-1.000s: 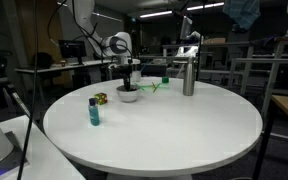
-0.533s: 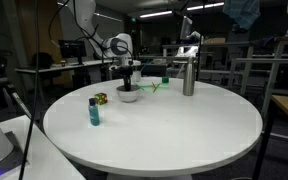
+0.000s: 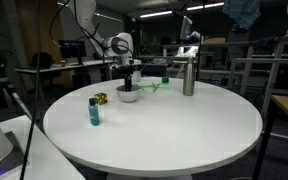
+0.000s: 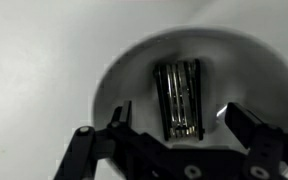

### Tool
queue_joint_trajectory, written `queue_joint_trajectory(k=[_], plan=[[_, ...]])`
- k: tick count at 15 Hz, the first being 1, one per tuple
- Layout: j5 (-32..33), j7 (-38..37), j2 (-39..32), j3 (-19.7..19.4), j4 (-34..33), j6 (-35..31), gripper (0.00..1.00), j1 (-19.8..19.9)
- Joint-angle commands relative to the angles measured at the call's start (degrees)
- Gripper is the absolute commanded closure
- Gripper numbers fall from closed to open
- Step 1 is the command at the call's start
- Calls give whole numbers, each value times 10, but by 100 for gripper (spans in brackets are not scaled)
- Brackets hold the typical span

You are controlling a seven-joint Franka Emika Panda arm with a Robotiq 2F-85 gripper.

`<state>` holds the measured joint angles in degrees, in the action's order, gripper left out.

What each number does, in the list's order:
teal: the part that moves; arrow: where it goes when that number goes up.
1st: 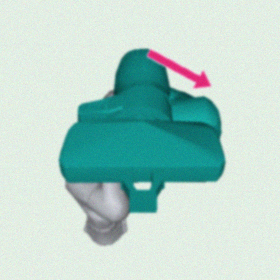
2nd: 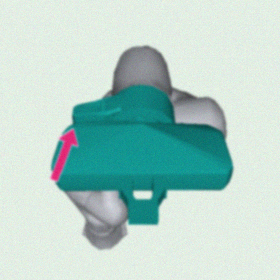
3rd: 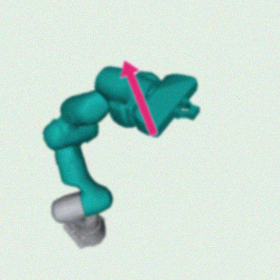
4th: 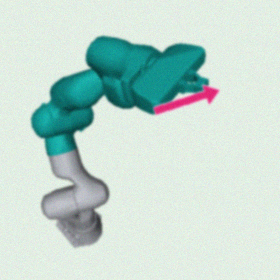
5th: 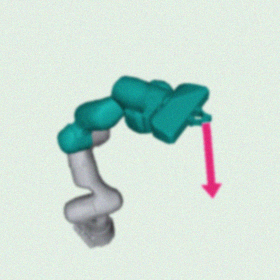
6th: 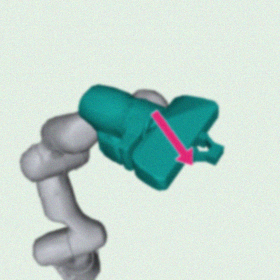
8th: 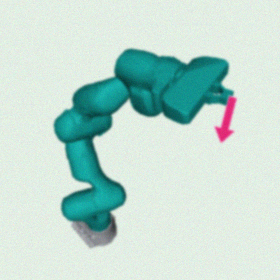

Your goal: Pick up the pocket knife and put it in the bowl

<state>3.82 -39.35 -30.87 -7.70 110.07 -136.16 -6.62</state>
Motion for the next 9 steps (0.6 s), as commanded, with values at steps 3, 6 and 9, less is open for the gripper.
queue_joint_trajectory(k=[3,6,9], plan=[[4,2,12,-4,-21,45,0,-1],[16,-9,27,-8,-23,58,0,-8],[29,-20,47,-12,-22,70,0,-12]])
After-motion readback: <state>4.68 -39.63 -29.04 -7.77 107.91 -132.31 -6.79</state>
